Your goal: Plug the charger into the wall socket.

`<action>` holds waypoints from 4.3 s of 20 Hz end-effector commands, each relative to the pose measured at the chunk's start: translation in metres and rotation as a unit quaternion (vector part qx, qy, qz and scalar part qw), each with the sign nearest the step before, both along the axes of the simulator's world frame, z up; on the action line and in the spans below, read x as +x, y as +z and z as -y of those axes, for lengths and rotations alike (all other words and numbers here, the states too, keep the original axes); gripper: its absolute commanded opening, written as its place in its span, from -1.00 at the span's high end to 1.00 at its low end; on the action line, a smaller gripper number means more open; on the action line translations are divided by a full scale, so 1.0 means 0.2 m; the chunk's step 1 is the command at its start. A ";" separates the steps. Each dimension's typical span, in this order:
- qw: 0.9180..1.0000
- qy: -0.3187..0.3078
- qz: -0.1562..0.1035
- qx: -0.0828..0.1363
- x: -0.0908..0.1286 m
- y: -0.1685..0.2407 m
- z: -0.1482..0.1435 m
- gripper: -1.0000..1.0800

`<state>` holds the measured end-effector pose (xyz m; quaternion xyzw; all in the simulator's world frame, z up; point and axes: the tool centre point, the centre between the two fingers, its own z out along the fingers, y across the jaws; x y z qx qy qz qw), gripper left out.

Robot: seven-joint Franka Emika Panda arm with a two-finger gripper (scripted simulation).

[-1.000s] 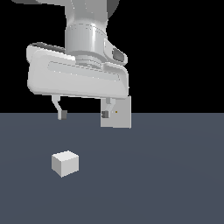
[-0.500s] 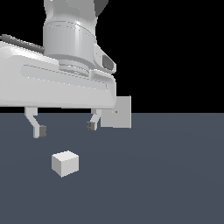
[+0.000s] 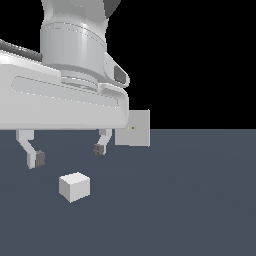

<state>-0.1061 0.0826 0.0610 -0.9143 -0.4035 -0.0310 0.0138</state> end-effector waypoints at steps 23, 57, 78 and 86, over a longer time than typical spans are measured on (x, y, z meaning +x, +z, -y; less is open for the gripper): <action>1.000 -0.005 0.000 -0.001 0.01 -0.24 0.01 -0.92; 0.979 -0.206 0.000 0.001 0.22 -0.09 0.03 1.00; 0.863 -0.504 0.000 0.001 0.49 0.15 0.26 1.00; 0.832 -0.555 0.000 0.000 0.52 0.19 0.32 1.00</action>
